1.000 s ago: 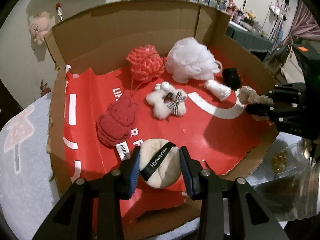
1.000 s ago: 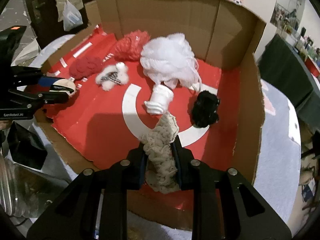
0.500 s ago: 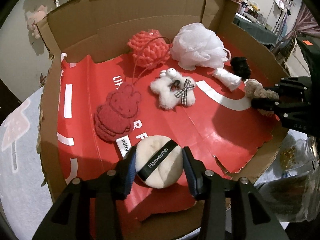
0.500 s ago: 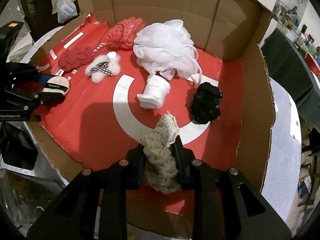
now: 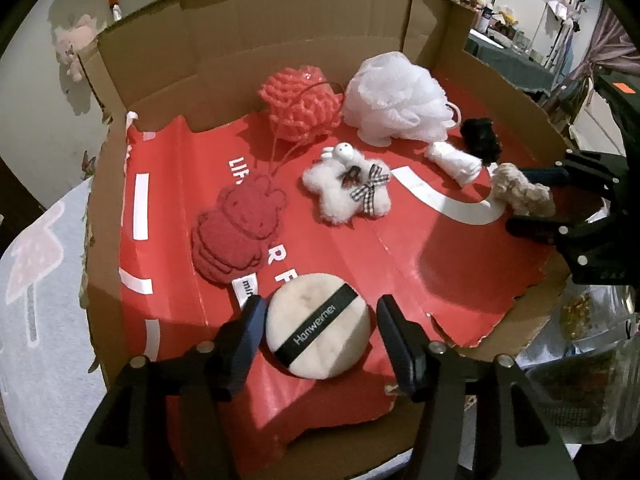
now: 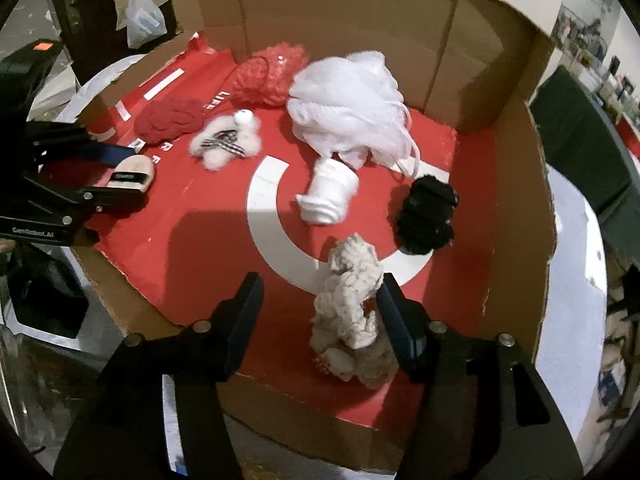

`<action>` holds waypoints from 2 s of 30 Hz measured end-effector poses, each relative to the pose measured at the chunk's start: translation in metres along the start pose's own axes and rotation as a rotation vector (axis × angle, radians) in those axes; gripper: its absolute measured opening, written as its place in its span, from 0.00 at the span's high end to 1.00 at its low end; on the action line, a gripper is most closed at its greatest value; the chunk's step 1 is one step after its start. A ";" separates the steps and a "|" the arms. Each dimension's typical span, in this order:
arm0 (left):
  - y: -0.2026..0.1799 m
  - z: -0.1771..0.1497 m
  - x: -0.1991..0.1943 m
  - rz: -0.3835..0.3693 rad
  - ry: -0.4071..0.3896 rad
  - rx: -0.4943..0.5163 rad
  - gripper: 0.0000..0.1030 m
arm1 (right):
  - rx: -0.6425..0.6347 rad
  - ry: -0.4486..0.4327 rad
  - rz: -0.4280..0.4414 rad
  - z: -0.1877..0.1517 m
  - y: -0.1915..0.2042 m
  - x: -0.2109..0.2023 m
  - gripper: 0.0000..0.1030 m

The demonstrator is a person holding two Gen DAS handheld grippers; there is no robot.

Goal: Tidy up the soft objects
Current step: 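Open both tools to drop the powder puff and crochet scrunchie in the box, then withdraw both tools from the box back toward the table items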

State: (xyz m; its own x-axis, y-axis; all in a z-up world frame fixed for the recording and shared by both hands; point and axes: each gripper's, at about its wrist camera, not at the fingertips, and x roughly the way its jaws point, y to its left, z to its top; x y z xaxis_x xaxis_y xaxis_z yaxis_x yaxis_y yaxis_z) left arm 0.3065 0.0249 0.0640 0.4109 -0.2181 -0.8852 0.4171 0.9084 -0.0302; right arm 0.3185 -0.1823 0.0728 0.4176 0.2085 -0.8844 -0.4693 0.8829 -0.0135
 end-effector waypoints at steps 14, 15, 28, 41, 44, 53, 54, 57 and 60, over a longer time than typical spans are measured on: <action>-0.025 -0.018 -0.074 0.037 -0.228 -0.015 0.11 | 0.025 -0.143 -0.027 -0.006 0.012 -0.065 0.32; -0.030 -0.021 -0.082 0.048 -0.257 -0.022 0.09 | 0.027 -0.159 -0.028 -0.008 0.014 -0.072 0.31; -0.081 -0.084 -0.172 0.092 -0.537 -0.087 0.00 | 0.036 -0.455 -0.044 -0.070 0.059 -0.182 0.15; -0.116 -0.149 -0.170 0.104 -0.617 -0.176 0.00 | 0.093 -0.564 -0.125 -0.147 0.089 -0.201 0.14; -0.120 -0.159 -0.161 0.091 -0.612 -0.192 0.00 | 0.105 -0.556 -0.109 -0.160 0.094 -0.193 0.14; -0.130 -0.180 -0.126 0.061 -0.556 -0.220 0.00 | 0.139 -0.549 -0.143 -0.189 0.103 -0.166 0.14; -0.130 -0.182 -0.121 0.062 -0.548 -0.232 0.00 | 0.145 -0.547 -0.149 -0.192 0.103 -0.162 0.14; -0.132 -0.185 -0.108 0.080 -0.526 -0.236 0.00 | 0.171 -0.529 -0.137 -0.199 0.100 -0.148 0.14; -0.133 -0.187 -0.095 0.080 -0.497 -0.240 0.00 | 0.194 -0.508 -0.124 -0.203 0.097 -0.134 0.14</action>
State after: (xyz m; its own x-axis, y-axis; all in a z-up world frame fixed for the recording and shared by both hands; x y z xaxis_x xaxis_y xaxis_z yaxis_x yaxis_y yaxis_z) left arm 0.0606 -0.0080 0.0654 0.7907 -0.2342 -0.5657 0.1964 0.9721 -0.1280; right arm 0.0594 -0.2103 0.0953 0.8060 0.2319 -0.5446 -0.2604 0.9652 0.0255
